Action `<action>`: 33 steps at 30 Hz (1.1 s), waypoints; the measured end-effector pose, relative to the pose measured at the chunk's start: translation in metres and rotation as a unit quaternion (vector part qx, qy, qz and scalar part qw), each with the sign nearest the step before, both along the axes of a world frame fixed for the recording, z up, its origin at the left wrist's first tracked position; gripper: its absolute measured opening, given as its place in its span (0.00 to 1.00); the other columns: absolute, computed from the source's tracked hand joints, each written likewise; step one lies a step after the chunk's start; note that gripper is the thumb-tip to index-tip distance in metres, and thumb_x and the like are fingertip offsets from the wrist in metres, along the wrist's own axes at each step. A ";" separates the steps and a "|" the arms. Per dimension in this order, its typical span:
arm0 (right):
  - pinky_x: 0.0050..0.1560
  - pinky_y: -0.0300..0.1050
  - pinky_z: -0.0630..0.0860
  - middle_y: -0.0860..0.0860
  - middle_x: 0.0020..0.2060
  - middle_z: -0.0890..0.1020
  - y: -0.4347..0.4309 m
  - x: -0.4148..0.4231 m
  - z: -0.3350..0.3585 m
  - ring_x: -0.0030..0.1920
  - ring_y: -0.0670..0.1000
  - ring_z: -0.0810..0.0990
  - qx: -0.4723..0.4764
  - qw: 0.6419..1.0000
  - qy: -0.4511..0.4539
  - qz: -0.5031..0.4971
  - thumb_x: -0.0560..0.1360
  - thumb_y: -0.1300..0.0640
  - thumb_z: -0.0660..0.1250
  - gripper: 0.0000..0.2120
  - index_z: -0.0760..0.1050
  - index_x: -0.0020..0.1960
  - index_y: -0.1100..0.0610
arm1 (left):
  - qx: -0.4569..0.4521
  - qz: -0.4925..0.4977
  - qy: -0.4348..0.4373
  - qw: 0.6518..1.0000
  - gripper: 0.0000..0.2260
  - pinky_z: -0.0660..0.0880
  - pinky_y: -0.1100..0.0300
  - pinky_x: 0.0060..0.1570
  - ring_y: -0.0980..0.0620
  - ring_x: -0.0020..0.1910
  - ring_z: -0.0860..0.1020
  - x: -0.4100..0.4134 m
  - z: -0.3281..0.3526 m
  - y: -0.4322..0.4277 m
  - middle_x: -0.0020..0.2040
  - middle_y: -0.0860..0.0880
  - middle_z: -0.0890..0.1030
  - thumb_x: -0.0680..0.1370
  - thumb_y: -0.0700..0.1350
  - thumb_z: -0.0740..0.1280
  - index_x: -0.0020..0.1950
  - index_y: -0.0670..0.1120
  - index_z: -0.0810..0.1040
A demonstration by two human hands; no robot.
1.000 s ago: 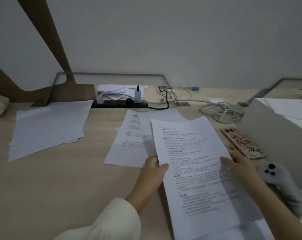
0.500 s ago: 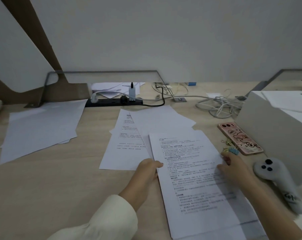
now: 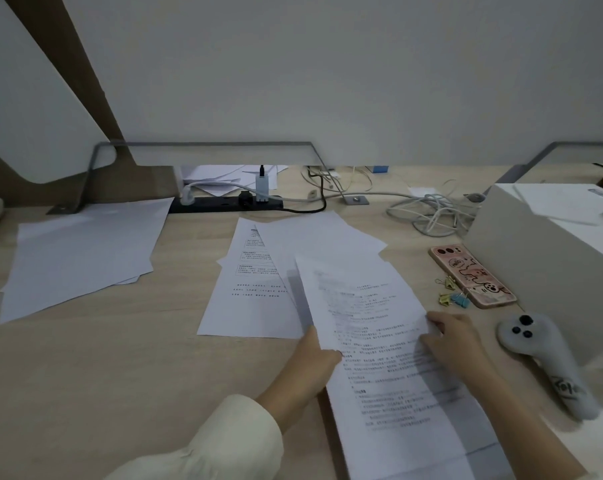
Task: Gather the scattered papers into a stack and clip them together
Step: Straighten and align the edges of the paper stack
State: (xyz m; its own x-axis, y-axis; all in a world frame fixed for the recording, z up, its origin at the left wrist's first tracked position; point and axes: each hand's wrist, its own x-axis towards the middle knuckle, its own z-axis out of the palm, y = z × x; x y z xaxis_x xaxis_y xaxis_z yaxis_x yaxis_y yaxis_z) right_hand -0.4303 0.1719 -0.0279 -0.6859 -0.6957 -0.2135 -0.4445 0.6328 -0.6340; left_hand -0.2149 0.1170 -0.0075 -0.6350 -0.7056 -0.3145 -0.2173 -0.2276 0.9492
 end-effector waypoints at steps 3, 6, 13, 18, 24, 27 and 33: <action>0.59 0.50 0.70 0.59 0.63 0.73 0.002 0.009 0.011 0.59 0.56 0.74 -0.026 0.999 -0.044 0.006 0.74 0.57 0.66 0.25 0.66 0.70 0.61 | -0.019 0.036 0.024 0.999 0.18 0.73 0.47 0.63 0.50 0.60 0.77 0.013 0.007 -0.013 0.62 0.51 0.78 0.77 0.38 0.61 0.65 0.53 0.70; 0.56 0.47 0.76 0.53 0.61 0.79 0.000 0.030 0.026 0.58 0.53 0.78 -0.071 0.987 -0.138 0.040 0.76 0.53 0.64 0.22 0.69 0.68 0.59 | -0.029 0.059 0.057 0.996 0.19 0.73 0.45 0.62 0.48 0.59 0.78 0.040 0.018 -0.029 0.61 0.50 0.80 0.77 0.38 0.63 0.66 0.53 0.70; 0.45 0.43 0.77 0.51 0.49 0.85 -0.037 0.114 0.041 0.46 0.51 0.83 -0.111 0.922 -0.342 0.145 0.73 0.55 0.67 0.12 0.78 0.56 0.55 | -0.040 0.118 0.110 0.986 0.23 0.75 0.43 0.57 0.41 0.55 0.81 0.147 0.036 -0.058 0.58 0.46 0.82 0.70 0.41 0.66 0.65 0.51 0.73; 0.42 0.43 0.79 0.54 0.51 0.83 -0.071 0.183 0.038 0.47 0.53 0.83 -0.080 0.913 -0.336 0.219 0.74 0.59 0.67 0.12 0.71 0.56 0.59 | -0.043 0.167 0.045 0.984 0.23 0.81 0.57 0.38 0.47 0.45 0.84 0.237 0.025 -0.072 0.51 0.46 0.85 0.65 0.38 0.70 0.60 0.47 0.76; 0.30 0.40 0.79 0.55 0.37 0.83 -0.093 0.237 0.026 0.28 0.49 0.80 0.051 0.923 -0.208 0.319 0.74 0.58 0.66 0.06 0.71 0.44 0.60 | -0.073 0.224 -0.113 0.965 0.30 0.72 0.56 0.53 0.50 0.56 0.75 0.287 -0.005 -0.079 0.61 0.50 0.73 0.68 0.40 0.71 0.68 0.47 0.65; 0.31 0.42 0.80 0.58 0.32 0.83 -0.099 0.236 0.026 0.26 0.52 0.80 0.079 0.927 -0.158 0.332 0.76 0.54 0.63 0.13 0.75 0.39 0.62 | -0.090 0.154 -0.176 0.968 0.20 0.71 0.64 0.45 0.57 0.49 0.76 0.297 -0.006 -0.083 0.53 0.56 0.76 0.67 0.44 0.71 0.55 0.54 0.69; 0.46 0.49 0.79 0.55 0.35 0.82 -0.141 0.217 0.035 0.36 0.54 0.81 -0.028 0.963 0.012 0.267 0.77 0.54 0.61 0.13 0.76 0.38 0.60 | -0.129 0.158 -0.348 0.915 0.06 0.64 0.60 0.44 0.51 0.49 0.71 0.320 0.007 -0.104 0.46 0.50 0.71 0.74 0.52 0.65 0.45 0.52 0.70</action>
State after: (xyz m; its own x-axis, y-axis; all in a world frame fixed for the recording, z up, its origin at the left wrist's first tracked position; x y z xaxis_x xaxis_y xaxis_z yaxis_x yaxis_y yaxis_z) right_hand -0.2130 0.0309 0.0076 -0.2303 -0.9608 -0.1543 -0.7124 0.2745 -0.6459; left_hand 0.1052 0.0126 -0.0010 -0.0962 -0.9272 -0.3621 -0.7516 -0.1708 0.6371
